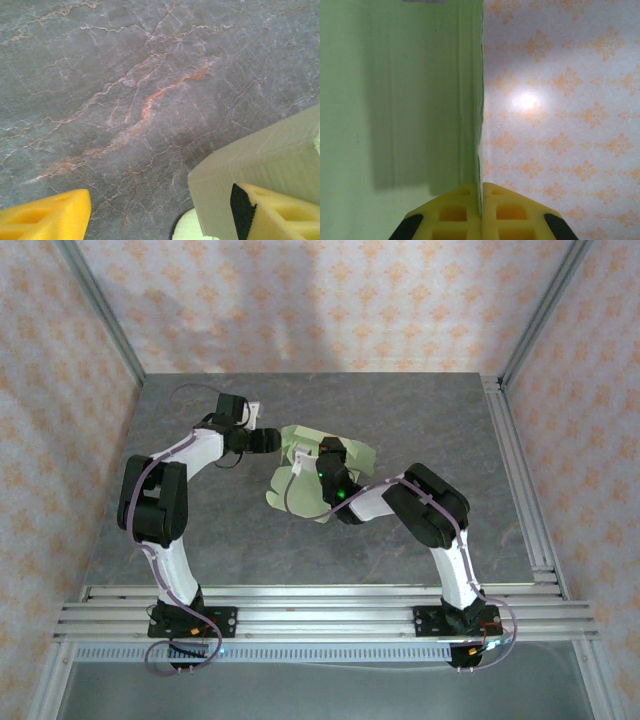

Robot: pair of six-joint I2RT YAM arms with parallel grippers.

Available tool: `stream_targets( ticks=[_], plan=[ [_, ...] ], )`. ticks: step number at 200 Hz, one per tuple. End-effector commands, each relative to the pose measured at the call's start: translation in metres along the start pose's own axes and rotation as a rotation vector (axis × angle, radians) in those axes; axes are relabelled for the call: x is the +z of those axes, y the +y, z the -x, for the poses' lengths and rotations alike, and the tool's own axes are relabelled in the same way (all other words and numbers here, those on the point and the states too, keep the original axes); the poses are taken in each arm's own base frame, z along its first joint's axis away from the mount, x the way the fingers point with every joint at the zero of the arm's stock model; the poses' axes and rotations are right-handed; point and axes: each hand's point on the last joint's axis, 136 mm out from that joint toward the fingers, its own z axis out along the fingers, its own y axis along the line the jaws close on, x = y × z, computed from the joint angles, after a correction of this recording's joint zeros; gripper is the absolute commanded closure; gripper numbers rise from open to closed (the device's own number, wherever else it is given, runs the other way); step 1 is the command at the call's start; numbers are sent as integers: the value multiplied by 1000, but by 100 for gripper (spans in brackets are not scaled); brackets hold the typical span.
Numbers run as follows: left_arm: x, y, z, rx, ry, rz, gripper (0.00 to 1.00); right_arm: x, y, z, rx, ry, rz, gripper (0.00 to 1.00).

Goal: Fold the paper box

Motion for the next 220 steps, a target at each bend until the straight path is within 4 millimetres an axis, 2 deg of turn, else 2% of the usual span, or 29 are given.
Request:
stream_targets(
  ticks=[1,40,167,173,220],
  plan=[
    [2,-2,-14,1,50,-28,25,-3,-3,-1,4,12,-21,100],
    [7,-9,-22,1,78,-69,30,-1,-2,3,-9,1,-26,100],
    [9,-25,-30,23,118,-124,30,3,8,15,-48,-10,2,100],
    [18,-21,-38,14,145,-121,30,4,9,15,-49,-11,4,100],
    [20,-24,-38,14,146,-139,31,8,11,20,-46,-21,-7,100]
  ],
)
